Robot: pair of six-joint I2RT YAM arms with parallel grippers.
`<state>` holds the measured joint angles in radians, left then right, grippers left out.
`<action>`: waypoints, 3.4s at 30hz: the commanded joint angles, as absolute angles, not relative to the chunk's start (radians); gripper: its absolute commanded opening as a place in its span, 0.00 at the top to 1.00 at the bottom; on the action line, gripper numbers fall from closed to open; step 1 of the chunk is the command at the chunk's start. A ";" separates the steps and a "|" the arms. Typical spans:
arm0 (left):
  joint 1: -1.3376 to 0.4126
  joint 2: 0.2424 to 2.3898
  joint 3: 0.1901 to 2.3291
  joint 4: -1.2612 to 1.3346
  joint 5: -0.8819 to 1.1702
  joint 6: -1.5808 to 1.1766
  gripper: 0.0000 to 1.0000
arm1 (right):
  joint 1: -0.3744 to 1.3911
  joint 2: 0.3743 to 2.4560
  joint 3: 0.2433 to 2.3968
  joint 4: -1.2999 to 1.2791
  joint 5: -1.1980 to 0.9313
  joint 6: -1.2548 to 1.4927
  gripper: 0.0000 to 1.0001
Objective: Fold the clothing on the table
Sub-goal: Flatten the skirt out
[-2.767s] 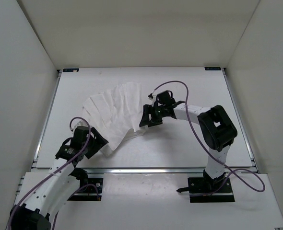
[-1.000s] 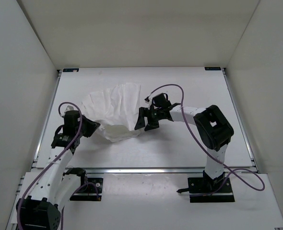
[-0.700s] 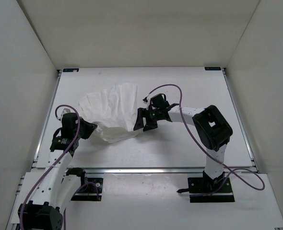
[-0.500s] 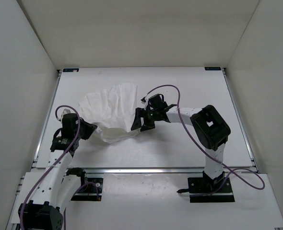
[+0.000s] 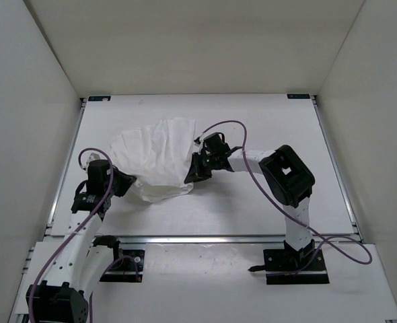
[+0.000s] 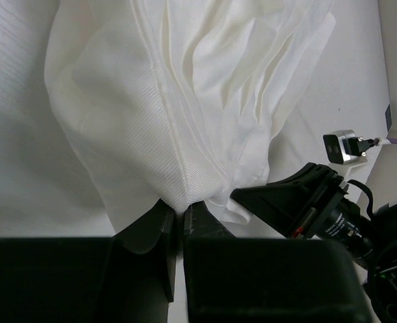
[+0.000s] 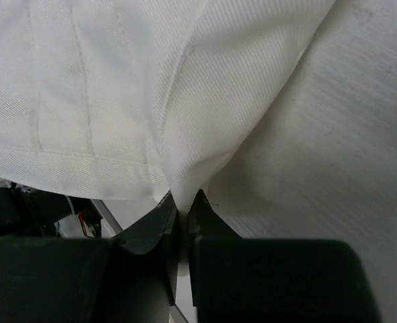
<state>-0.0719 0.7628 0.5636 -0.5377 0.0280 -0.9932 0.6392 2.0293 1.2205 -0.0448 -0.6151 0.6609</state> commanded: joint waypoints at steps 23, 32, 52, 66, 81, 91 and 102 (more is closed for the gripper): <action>-0.133 1.226 0.919 -0.430 0.428 -0.620 1.00 | 0.311 1.809 1.651 -0.614 -0.281 0.278 0.91; -0.138 1.112 0.561 -0.400 0.373 -0.647 1.00 | 0.313 1.709 1.138 -0.396 -0.482 0.426 0.57; -0.118 1.117 0.390 -0.419 0.293 -0.698 1.00 | 0.431 1.760 1.031 -0.272 -0.489 0.492 0.39; -0.106 1.095 0.357 -0.400 0.328 -0.732 1.00 | 0.489 1.827 1.045 -0.272 -0.479 0.500 0.54; -0.084 1.080 0.360 -0.374 0.365 -0.735 1.00 | 0.496 1.858 1.048 -0.308 -0.448 0.508 1.00; -0.123 1.109 0.685 -0.446 0.324 -0.533 1.00 | 0.334 1.527 1.137 -0.399 -0.329 0.315 1.00; -0.239 1.405 0.835 -0.373 0.305 -0.526 1.00 | 0.264 1.480 1.028 -0.312 -0.367 0.265 1.00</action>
